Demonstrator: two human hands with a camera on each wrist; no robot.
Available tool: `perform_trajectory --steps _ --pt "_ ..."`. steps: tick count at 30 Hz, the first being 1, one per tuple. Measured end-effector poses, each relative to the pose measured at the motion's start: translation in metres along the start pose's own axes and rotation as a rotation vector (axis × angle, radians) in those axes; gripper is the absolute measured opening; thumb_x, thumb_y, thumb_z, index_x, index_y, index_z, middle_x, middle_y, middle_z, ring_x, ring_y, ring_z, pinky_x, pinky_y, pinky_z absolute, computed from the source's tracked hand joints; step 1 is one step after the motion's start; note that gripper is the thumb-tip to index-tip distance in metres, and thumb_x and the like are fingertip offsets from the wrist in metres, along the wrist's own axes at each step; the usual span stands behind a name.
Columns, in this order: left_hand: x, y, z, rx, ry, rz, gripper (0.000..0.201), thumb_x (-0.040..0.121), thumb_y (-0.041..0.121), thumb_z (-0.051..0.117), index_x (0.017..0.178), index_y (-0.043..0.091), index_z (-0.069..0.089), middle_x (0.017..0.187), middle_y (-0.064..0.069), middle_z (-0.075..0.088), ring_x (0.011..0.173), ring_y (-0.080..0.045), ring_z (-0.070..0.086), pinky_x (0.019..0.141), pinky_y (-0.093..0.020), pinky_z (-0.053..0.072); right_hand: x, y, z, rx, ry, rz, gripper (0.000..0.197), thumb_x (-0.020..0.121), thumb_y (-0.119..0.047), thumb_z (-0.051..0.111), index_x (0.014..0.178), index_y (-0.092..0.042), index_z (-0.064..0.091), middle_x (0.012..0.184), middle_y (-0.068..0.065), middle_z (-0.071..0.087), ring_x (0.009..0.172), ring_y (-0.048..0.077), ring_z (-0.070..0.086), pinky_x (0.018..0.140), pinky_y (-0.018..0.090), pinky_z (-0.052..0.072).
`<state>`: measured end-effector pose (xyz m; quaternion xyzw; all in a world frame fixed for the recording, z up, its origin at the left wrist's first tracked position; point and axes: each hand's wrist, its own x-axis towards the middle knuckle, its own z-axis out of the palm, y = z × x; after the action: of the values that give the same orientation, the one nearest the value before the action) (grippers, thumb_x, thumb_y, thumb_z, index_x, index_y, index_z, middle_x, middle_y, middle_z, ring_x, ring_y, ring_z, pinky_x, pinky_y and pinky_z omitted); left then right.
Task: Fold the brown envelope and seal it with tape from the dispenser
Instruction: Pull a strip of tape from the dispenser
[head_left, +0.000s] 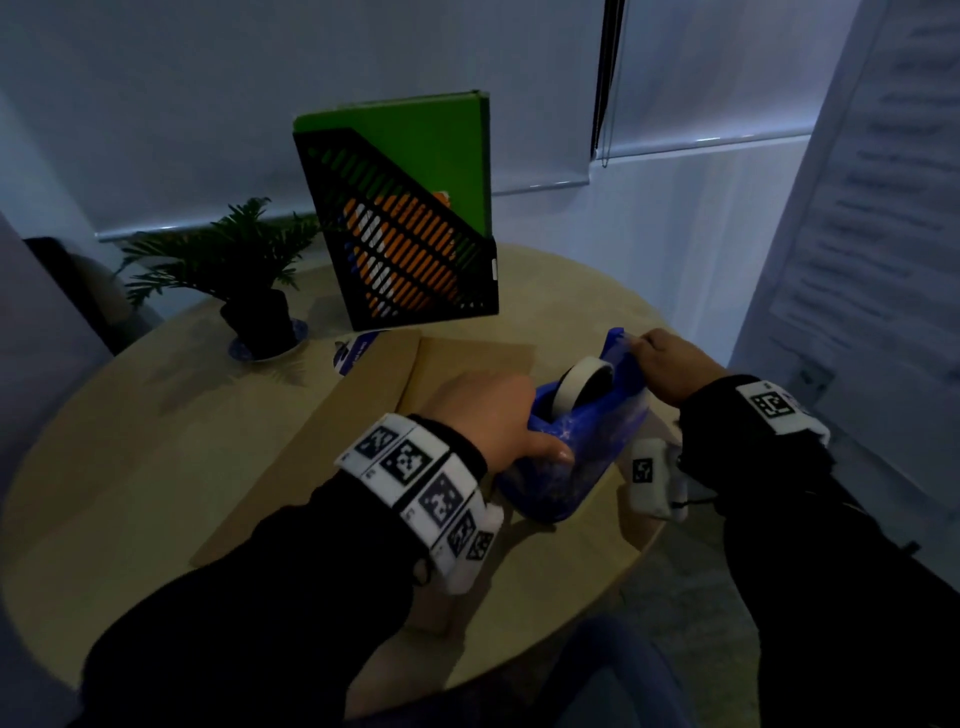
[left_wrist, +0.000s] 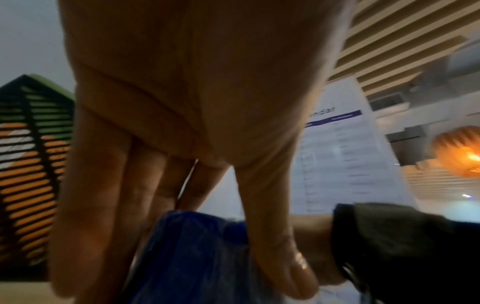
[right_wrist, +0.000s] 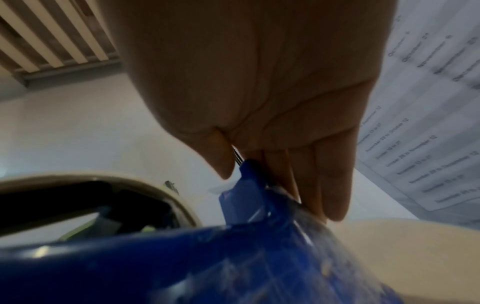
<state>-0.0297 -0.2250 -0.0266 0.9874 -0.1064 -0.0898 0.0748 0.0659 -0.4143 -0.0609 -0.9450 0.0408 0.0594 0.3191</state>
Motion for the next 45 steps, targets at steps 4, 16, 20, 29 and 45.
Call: perform_trajectory --steps 4,16,20,29,45 --pt "0.023 -0.010 -0.005 -0.046 -0.040 0.017 0.047 0.074 0.058 0.069 0.095 0.017 0.061 0.091 -0.003 0.067 0.083 -0.023 0.062 0.069 -0.034 0.048 0.003 0.001 -0.003 -0.029 0.050 0.066 0.043 0.104 -0.019 0.025 0.126 0.008 0.050 0.132 0.031 0.050 0.123 0.039 0.049 0.101 0.038 0.038" --pt "0.069 -0.031 -0.029 0.018 0.022 -0.022 0.037 0.074 0.033 0.078 0.102 0.011 0.066 0.099 -0.014 0.068 0.095 -0.028 0.063 0.082 -0.034 0.048 0.001 0.010 -0.005 -0.205 0.117 0.086 0.046 0.091 -0.023 0.026 0.122 -0.002 0.052 0.133 0.022 0.052 0.119 0.040 0.053 0.098 0.044 0.041" --pt "0.072 -0.034 -0.030 0.052 0.066 -0.077 0.026 0.079 0.028 0.074 0.095 0.009 0.067 0.089 -0.010 0.069 0.086 -0.024 0.065 0.075 -0.033 0.049 -0.011 0.007 -0.003 -0.166 0.185 0.116 0.050 0.101 -0.034 0.021 0.122 -0.003 0.053 0.128 0.023 0.054 0.118 0.038 0.052 0.098 0.045 0.042" --pt "0.083 -0.017 -0.011 0.247 0.227 -0.209 0.012 0.093 0.017 0.052 0.096 0.011 0.062 0.083 -0.005 0.056 0.074 -0.024 0.053 0.065 -0.032 0.041 -0.045 0.002 -0.002 -0.170 0.260 0.141 0.059 0.102 -0.042 0.021 0.114 0.000 0.061 0.123 0.024 0.061 0.114 0.039 0.057 0.095 0.042 0.043" --pt "0.071 -0.013 0.007 -0.087 0.005 -0.002 0.030 0.095 0.019 0.042 0.107 0.015 0.069 0.102 -0.009 0.071 0.088 -0.028 0.067 0.083 -0.038 0.053 -0.065 -0.024 0.015 -0.010 -0.074 -0.046 0.044 0.088 -0.033 0.034 0.075 -0.005 0.066 0.075 0.012 0.075 0.076 0.030 0.072 0.083 0.043 0.057"
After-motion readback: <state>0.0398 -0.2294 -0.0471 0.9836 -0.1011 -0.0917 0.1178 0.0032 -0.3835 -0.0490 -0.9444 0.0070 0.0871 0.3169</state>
